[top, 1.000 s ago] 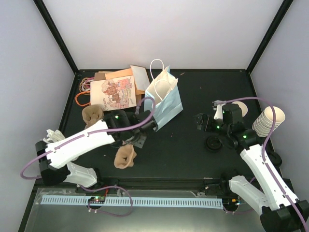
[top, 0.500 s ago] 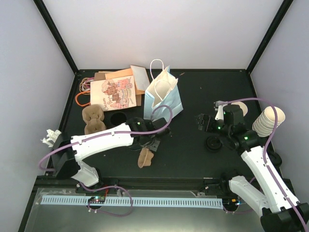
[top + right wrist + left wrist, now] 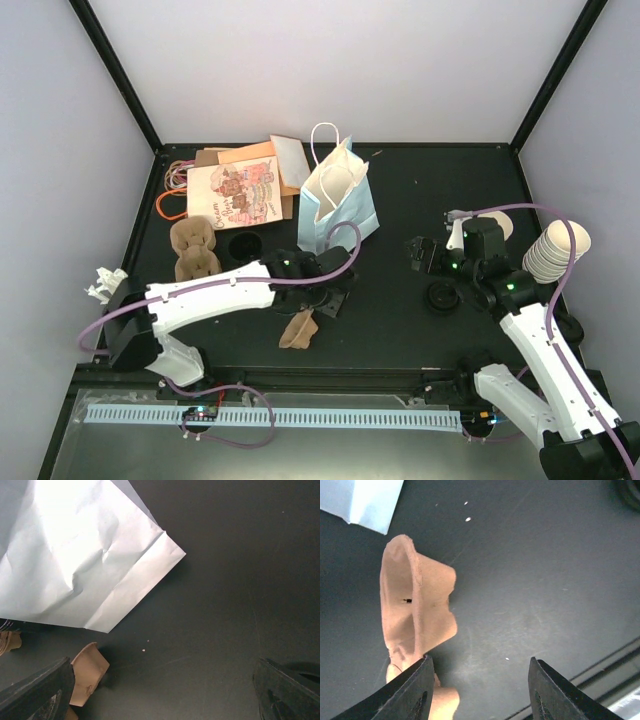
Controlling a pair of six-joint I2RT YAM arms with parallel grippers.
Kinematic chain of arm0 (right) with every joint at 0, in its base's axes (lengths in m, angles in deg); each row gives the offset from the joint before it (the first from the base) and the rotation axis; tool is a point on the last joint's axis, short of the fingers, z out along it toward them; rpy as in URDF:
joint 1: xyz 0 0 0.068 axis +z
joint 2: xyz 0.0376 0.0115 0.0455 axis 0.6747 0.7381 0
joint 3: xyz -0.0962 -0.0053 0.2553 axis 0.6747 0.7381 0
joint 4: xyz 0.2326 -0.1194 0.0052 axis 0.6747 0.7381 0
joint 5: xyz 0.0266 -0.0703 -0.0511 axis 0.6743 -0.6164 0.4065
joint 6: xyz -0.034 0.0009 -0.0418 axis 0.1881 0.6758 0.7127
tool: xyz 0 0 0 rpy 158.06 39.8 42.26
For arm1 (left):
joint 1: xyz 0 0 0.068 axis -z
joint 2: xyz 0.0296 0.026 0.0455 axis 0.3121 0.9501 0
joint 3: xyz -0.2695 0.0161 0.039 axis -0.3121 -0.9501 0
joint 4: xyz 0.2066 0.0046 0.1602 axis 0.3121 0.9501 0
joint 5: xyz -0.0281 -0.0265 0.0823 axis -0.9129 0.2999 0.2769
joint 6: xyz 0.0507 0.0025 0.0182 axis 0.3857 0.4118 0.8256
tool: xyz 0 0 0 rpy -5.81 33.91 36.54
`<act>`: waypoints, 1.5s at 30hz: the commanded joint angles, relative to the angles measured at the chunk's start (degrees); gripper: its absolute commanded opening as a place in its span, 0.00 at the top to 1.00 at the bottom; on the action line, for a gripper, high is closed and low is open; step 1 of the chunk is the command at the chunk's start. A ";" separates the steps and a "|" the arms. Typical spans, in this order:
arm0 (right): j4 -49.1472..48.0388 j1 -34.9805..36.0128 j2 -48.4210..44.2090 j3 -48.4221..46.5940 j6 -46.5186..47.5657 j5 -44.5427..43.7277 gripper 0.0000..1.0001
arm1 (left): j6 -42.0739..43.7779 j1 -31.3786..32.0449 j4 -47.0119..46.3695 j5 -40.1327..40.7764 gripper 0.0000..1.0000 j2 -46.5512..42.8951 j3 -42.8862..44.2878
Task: Pack the takeout coffee
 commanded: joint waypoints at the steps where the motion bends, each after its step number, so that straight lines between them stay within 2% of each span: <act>1: 0.50 0.13 -0.51 -2.01 -0.14 -1.53 0.00 | 3.11 0.35 -5.19 -5.10 0.43 -5.40 -0.34; 6: 0.36 0.09 -0.14 -2.13 0.04 -1.84 0.00 | 5.75 0.18 -14.33 -13.20 0.34 -10.60 -5.59; 11: -0.53 0.16 0.08 -1.90 1.54 0.90 0.00 | 5.83 -0.27 -12.41 -12.56 0.34 -12.44 -4.92; 20: -1.32 0.13 0.19 -1.32 1.56 1.59 0.00 | 5.80 -7.40 -10.35 -12.60 0.33 -21.56 -11.45; 25: -1.71 0.14 0.32 -1.09 1.42 1.47 0.00 | 4.58 -7.78 -6.30 -12.68 0.33 -20.94 -13.27; 30: -2.47 0.14 1.04 -0.85 1.13 2.21 0.00 | 2.64 -7.98 -2.82 -10.48 0.23 -19.07 -15.15; 35: -2.55 0.08 1.40 -0.76 1.26 2.24 0.00 | 1.63 -8.00 -4.38 -12.84 0.19 -18.13 -16.85; 45: -2.77 0.15 1.04 0.08 1.15 2.40 0.00 | 1.28 -7.95 -6.99 -16.35 0.20 -13.62 -18.20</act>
